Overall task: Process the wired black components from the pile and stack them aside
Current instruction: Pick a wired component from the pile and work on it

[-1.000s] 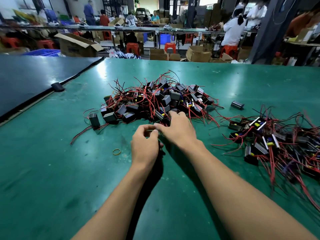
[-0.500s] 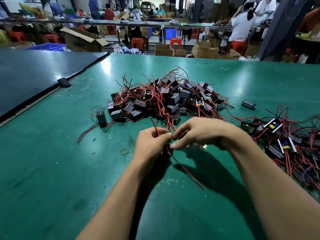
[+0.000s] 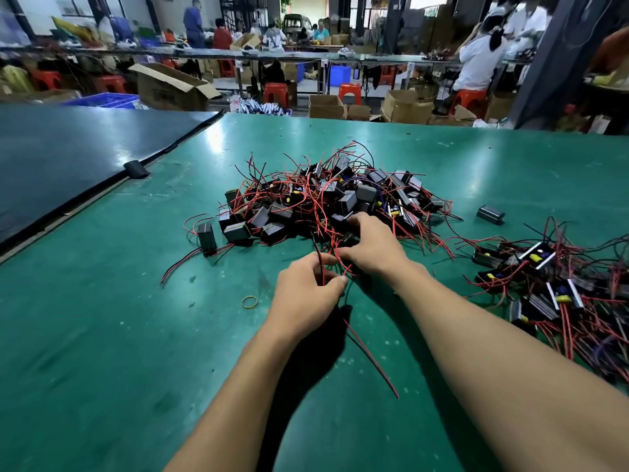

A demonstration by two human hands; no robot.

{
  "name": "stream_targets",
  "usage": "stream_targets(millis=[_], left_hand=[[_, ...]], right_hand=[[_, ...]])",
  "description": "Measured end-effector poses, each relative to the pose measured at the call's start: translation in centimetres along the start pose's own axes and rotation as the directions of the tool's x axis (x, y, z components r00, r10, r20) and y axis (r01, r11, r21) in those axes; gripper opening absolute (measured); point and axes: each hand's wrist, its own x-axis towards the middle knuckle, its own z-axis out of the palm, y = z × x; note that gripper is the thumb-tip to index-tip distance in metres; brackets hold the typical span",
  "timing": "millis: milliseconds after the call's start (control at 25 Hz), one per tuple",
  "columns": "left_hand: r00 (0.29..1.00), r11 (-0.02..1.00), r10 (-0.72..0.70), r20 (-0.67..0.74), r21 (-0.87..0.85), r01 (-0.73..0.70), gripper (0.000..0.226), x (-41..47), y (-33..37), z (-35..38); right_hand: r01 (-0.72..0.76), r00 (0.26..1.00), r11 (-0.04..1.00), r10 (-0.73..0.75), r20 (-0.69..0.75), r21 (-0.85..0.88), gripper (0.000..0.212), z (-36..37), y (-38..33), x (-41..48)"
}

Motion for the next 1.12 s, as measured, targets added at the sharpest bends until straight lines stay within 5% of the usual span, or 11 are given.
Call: stream_targets(millis=[280, 440, 560, 640, 760, 880, 1120], left_hand=[[0.983, 0.996, 0.063, -0.173, 0.076, -0.05, 0.021, 0.5, -0.4, -0.3], [0.944, 0.996, 0.029, -0.328, -0.068, -0.054, 0.023, 0.7, -0.3, -0.5], [0.953, 0.987, -0.017, -0.304, -0.159, -0.033, 0.024, 0.6, 0.3, -0.4], [0.971, 0.982, -0.021, -0.238, -0.189, -0.025, 0.024, 0.3, 0.7, 0.0], [0.992, 0.951, -0.053, -0.111, -0.308, 0.016, 0.024, -0.3, 1.5, 0.5], [0.997, 0.912, -0.06, 0.057, -0.403, 0.079, 0.021, -0.8, 2.1, 0.9], [0.954, 0.951, -0.007, 0.3, -0.293, 0.099, 0.016, -1.4, 2.0, 1.8]], right_hand=[[-0.054, 0.998, 0.991, 0.055, -0.009, 0.124, 0.051, -1.7, 0.1, -1.4], [-0.053, 0.99, 0.978, 0.078, -0.119, 0.2, 0.03, -5.2, 1.0, -3.2], [-0.097, 0.988, 0.914, 0.138, -0.076, 0.394, 0.009, -7.1, 1.2, -5.2], [-0.213, 0.975, 0.79, 0.209, 0.075, 0.574, 0.018, -8.0, 1.1, -6.7], [-0.401, 0.916, 0.426, 0.161, 0.369, 0.811, 0.034, -9.7, 1.0, -8.6], [-0.376, 0.925, 0.216, 0.034, 0.378, 0.901, 0.037, -11.0, 1.4, -10.2], [-0.286, 0.934, 0.472, -0.056, 0.352, 0.834, 0.046, -10.6, 4.2, -13.3]])
